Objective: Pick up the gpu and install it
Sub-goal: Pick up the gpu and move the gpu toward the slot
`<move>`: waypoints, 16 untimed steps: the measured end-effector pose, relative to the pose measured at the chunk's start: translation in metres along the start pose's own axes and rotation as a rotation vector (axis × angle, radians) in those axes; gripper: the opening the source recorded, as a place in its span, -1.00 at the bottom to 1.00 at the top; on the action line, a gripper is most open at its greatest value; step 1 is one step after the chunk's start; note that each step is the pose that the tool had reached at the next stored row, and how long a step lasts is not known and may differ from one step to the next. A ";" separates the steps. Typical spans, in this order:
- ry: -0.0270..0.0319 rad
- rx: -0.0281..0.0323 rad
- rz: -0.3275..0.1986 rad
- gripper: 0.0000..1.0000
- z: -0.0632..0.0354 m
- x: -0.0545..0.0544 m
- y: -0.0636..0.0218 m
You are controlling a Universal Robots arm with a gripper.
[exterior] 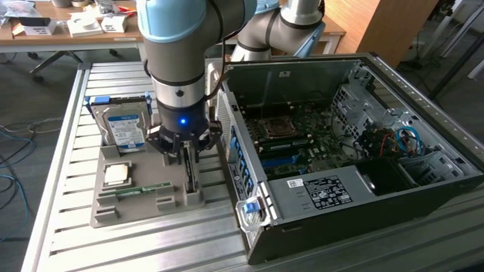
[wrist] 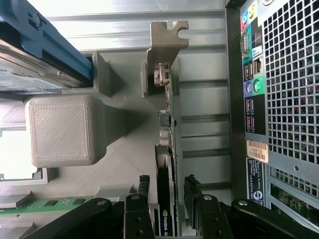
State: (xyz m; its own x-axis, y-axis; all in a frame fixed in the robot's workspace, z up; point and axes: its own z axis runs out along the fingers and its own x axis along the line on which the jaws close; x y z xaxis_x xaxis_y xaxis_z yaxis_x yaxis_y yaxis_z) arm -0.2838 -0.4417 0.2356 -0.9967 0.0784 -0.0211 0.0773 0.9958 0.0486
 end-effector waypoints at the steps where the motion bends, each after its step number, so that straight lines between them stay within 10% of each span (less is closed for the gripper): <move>1: 0.0002 0.0002 0.000 -0.17 0.0003 0.000 0.0000; 16: 0.0003 0.0003 0.000 -0.17 0.0013 0.001 0.0005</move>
State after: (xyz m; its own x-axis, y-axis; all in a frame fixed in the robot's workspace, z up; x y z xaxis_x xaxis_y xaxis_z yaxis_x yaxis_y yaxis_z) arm -0.2844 -0.4411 0.2343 -0.9967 0.0783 -0.0208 0.0772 0.9958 0.0482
